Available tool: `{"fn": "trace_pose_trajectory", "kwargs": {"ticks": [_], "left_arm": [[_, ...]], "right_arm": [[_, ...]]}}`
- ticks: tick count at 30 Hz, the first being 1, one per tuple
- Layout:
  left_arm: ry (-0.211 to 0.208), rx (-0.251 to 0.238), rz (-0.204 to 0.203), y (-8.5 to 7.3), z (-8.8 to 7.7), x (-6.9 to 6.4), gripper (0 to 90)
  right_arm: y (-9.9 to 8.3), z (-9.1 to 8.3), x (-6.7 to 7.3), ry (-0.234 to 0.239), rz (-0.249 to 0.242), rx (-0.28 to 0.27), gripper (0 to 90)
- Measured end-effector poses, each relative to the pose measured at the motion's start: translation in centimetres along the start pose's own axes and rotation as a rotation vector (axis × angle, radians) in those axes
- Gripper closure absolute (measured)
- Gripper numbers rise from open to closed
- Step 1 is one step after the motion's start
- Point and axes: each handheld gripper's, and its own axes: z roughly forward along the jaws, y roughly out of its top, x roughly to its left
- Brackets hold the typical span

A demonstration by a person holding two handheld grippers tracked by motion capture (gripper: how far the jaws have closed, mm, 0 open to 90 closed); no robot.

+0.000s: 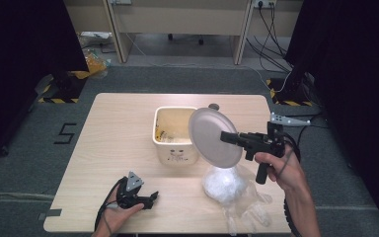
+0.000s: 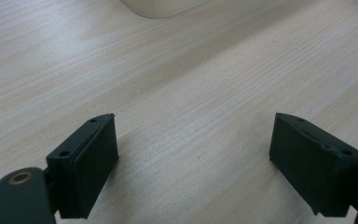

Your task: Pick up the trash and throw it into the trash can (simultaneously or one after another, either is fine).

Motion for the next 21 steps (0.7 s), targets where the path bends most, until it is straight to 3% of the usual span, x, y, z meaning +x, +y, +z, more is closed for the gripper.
{"fn": "trace_pose_trajectory", "kwargs": {"ticks": [7, 13, 21], "left_arm": [[0.001, -0.001, 0.000, 0.0, 0.0, 0.0, 14.4], [0.000, 0.002, 0.001, 0.0, 0.0, 0.0, 14.5], [-0.001, 0.003, 0.000, 0.0, 0.0, 0.0, 14.5]], "right_arm": [[2.3, 2.7, -1.6, -0.005, 0.030, 0.004, 84.0], [3.2, 4.5, -3.0, -0.002, 0.060, -0.011, 84.1], [3.6, 7.4, -5.5, -0.017, 0.094, 0.010, 84.0]]}}
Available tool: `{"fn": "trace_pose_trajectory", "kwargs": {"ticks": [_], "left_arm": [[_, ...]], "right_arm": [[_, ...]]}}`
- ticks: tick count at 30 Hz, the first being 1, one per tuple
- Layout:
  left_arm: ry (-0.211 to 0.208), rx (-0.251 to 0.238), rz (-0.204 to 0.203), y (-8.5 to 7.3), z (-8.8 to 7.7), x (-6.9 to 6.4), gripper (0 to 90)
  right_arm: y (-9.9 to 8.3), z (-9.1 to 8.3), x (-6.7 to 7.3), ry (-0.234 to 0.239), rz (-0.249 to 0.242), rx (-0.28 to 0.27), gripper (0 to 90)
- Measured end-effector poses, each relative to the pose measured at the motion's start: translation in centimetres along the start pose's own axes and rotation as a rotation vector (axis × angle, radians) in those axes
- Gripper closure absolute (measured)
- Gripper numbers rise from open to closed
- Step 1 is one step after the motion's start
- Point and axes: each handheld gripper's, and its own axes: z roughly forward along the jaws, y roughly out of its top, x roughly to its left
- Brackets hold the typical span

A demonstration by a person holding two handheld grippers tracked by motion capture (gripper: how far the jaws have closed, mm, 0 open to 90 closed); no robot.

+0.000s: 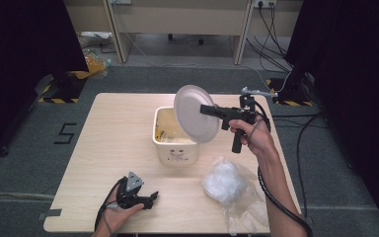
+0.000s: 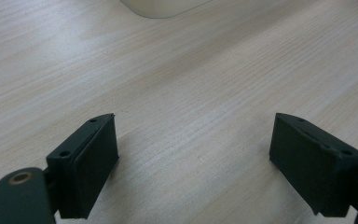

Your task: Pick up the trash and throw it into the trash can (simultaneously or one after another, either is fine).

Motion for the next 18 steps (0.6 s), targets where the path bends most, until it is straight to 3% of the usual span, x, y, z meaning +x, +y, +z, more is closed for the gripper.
{"fn": "trace_pose_trajectory", "kwargs": {"ticks": [11, 18], "left_arm": [[-0.001, 0.001, 0.000, 0.0, 0.0, 0.0, 14.5], [0.000, 0.001, 0.000, 0.0, 0.0, 0.0, 14.4]], "right_arm": [[0.0, 3.9, -2.3, -0.017, 0.027, 0.043, 83.8], [-0.7, 5.3, -3.6, -0.045, 0.039, 0.079, 83.8]]}}
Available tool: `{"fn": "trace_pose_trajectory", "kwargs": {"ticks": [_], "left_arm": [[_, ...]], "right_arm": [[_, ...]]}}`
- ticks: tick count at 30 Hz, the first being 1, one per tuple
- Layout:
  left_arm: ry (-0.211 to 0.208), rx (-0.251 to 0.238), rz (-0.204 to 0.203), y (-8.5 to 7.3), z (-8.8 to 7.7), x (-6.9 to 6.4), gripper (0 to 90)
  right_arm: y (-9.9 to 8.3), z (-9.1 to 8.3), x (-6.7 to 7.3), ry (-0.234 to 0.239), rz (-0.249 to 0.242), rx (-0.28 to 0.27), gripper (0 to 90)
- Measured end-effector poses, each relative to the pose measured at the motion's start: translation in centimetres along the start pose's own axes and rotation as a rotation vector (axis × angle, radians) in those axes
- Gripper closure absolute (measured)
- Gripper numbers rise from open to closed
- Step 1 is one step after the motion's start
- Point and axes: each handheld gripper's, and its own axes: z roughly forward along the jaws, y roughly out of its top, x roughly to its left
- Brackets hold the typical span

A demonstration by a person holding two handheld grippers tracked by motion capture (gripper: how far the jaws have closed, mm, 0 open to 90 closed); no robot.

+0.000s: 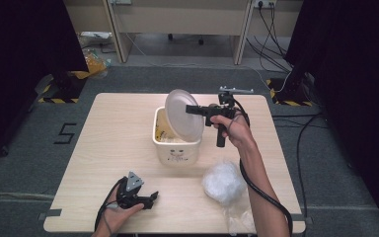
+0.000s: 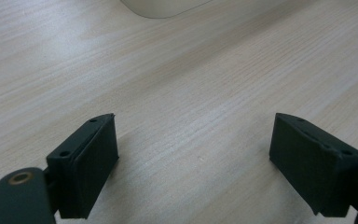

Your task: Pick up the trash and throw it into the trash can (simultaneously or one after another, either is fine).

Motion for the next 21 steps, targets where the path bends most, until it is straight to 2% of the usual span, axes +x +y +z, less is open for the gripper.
{"fn": "trace_pose_trajectory", "kwargs": {"ticks": [5, 9, 18, 21], "left_arm": [[0.000, 0.000, 0.001, 0.0, 0.0, 0.0, 14.5], [0.000, 0.000, 0.000, 0.0, 0.0, 0.0, 14.5], [0.000, 0.000, 0.000, 0.0, 0.0, 0.0, 14.5], [0.000, -0.002, -0.002, 0.0, 0.0, 0.0, 14.4]], "right_arm": [[-0.6, 0.8, -1.2, 0.001, 0.039, 0.011, 83.7], [-1.4, 1.7, -2.1, -0.015, 0.057, 0.038, 82.4], [-1.8, 1.6, -3.0, -0.138, 0.021, 0.076, 74.1], [-1.9, 1.3, -3.0, -0.135, 0.021, 0.072, 73.2]]}}
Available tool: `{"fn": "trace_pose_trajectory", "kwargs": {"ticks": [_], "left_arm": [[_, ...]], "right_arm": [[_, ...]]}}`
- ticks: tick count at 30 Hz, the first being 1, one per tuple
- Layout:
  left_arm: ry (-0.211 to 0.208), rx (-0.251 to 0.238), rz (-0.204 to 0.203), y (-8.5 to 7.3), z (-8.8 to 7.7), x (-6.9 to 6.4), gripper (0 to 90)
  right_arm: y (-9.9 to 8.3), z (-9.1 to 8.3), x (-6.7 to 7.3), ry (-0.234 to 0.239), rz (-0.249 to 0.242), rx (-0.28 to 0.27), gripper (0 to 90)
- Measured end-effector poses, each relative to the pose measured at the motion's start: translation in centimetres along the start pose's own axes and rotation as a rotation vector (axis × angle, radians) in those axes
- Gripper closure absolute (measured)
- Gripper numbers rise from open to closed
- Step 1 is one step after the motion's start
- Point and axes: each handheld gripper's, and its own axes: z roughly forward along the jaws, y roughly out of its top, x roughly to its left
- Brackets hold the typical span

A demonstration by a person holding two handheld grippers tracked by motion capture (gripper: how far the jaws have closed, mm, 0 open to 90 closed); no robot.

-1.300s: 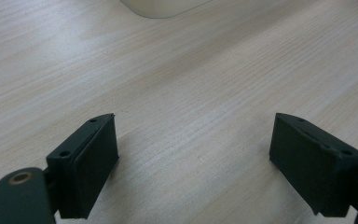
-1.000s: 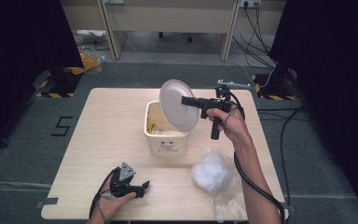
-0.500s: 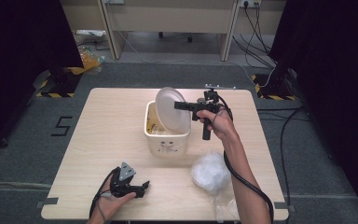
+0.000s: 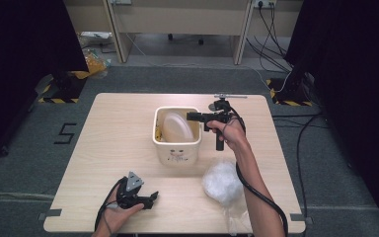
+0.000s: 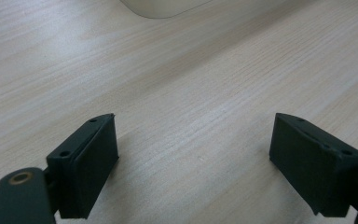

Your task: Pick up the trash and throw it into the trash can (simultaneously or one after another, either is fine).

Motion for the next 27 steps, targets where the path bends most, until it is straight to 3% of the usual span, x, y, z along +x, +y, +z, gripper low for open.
{"fn": "trace_pose_trajectory", "kwargs": {"ticks": [2, 9, 13, 27], "left_arm": [[-0.001, 0.003, 0.004, 0.0, 0.0, 0.0, 14.5], [0.000, 0.003, 0.004, 0.0, 0.0, 0.0, 14.5], [0.000, 0.002, 0.004, 0.0, 0.0, 0.0, 14.4], [0.001, -0.001, 0.001, 0.0, 0.0, 0.0, 14.5]], "right_arm": [[0.1, -0.5, 0.2, -0.022, -0.020, -0.003, 71.4], [0.2, -1.3, 0.7, -0.022, -0.044, -0.014, 69.1], [0.0, -1.9, 1.3, -0.051, -0.084, 0.003, 67.5], [-1.9, -5.3, 3.2, -0.047, -0.173, 0.009, 61.9]]}}
